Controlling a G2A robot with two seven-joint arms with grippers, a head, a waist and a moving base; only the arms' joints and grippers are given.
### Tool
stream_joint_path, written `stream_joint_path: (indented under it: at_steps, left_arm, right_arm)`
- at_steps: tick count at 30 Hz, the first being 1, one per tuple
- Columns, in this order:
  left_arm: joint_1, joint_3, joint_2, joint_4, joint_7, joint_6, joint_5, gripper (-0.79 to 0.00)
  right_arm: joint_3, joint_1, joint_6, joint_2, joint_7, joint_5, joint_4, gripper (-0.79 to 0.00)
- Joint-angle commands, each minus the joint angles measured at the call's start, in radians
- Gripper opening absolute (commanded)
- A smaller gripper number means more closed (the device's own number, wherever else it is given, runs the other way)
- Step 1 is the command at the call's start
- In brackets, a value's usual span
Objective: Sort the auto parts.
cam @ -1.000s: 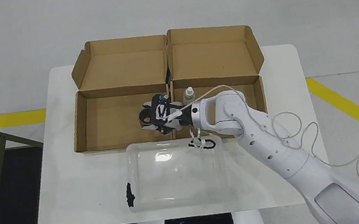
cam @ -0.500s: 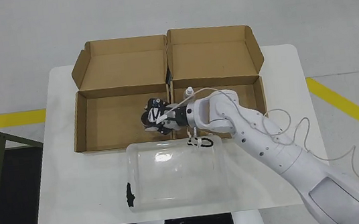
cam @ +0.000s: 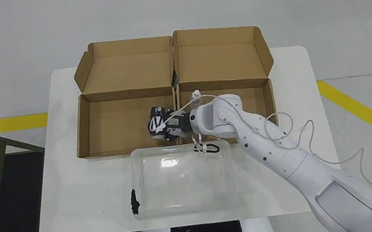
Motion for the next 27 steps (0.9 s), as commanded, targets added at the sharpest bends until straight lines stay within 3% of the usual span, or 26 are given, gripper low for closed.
stream_joint_path:
  at_steps: [1, 7, 14, 22, 27]
  left_arm:
    - [0.000, 0.000, 0.000, 0.000, 0.000, 0.000, 0.000, 0.000]
    - [0.000, 0.000, 0.000, 0.000, 0.000, 0.000, 0.000, 0.000]
    - [0.000, 0.000, 0.000, 0.000, 0.000, 0.000, 0.000, 0.000]
    - [0.000, 0.000, 0.000, 0.000, 0.000, 0.000, 0.000, 0.000]
    - [0.000, 0.000, 0.000, 0.000, 0.000, 0.000, 0.000, 0.000]
  right_arm:
    - [-0.005, 0.002, -0.003, -0.003, 0.002, -0.004, 0.006, -0.785]
    - [-0.020, 0.008, -0.013, -0.014, 0.003, -0.019, 0.019, -0.782]
    - [-0.028, 0.016, -0.018, -0.024, 0.004, -0.034, 0.038, -0.631]
    - [-0.030, 0.023, -0.026, -0.033, 0.002, -0.052, 0.057, -0.588]
    - [-0.029, 0.024, -0.032, -0.036, -0.001, -0.064, 0.061, -0.502]
